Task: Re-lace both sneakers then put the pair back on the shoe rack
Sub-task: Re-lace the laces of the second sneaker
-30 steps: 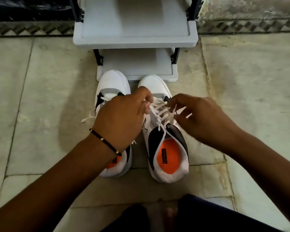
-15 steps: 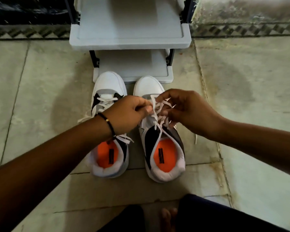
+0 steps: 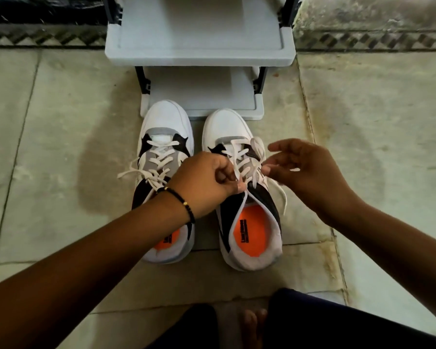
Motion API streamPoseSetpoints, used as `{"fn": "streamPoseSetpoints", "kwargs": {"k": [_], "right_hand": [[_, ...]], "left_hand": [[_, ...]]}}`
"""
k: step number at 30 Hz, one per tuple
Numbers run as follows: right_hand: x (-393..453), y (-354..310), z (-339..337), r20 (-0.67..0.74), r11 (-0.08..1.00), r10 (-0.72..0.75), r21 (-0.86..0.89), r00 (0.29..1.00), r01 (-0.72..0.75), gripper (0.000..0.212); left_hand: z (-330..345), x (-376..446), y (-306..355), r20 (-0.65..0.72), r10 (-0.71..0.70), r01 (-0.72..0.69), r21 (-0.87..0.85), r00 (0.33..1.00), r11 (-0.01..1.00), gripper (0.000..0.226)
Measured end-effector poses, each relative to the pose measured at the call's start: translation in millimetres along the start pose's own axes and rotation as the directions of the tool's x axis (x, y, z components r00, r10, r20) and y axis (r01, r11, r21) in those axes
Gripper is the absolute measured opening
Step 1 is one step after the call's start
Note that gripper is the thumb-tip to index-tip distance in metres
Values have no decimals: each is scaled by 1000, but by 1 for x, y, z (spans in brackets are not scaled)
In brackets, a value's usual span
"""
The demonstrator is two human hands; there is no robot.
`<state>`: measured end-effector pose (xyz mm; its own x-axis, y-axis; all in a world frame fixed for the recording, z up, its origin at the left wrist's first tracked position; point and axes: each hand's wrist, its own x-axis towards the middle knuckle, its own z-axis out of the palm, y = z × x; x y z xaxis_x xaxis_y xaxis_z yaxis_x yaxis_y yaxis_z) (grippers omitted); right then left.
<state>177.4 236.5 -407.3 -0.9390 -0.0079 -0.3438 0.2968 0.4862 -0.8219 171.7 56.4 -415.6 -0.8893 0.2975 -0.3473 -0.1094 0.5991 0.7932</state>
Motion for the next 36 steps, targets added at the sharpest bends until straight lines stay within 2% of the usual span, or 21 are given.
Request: {"fn": "streamPoseSetpoints", "kwargs": {"k": [2,6,10,14,16,18,22,26,29,34,36], "right_hand": [[-4,1,3,60,997,-13,-78,998,17,12],[-7,-1,16,170,945,-183,-242,968,222,6],[-3,-4,21,192,894,-291,-295,937,338,11],[-3,-7,25,319,820,-342,-357,884,446,22],[-4,-7,28,326,848,-340,-299,882,438,26],[-5,-6,28,273,890,-345,-210,898,405,30],[-3,-8,21,224,948,-284,-78,932,308,21],[-3,-12,15,221,965,-258,21,941,260,20],[-1,-14,10,197,969,-227,142,954,201,13],[-1,-15,7,253,963,-206,223,945,150,17],[-3,-16,7,265,961,-212,229,940,153,21]], "left_hand": [[0,-2,-1,-40,10,-12,-47,999,999,18],[0,-7,0,-113,17,-33,-146,993,989,17],[-5,-7,7,-192,86,-123,-188,978,974,13],[-9,-5,16,-253,157,-197,-142,955,970,10],[-9,-2,16,-225,169,-199,-119,960,973,11],[-9,-1,15,-168,169,-183,-74,971,980,18],[-15,-4,5,-66,128,-123,67,990,990,31],[-17,-6,-1,14,114,-115,63,993,991,27],[-21,-6,-1,45,131,-136,120,990,983,31],[-20,-11,3,148,225,-229,15,963,973,15],[-15,-13,5,148,250,-253,1,957,968,14]]}}
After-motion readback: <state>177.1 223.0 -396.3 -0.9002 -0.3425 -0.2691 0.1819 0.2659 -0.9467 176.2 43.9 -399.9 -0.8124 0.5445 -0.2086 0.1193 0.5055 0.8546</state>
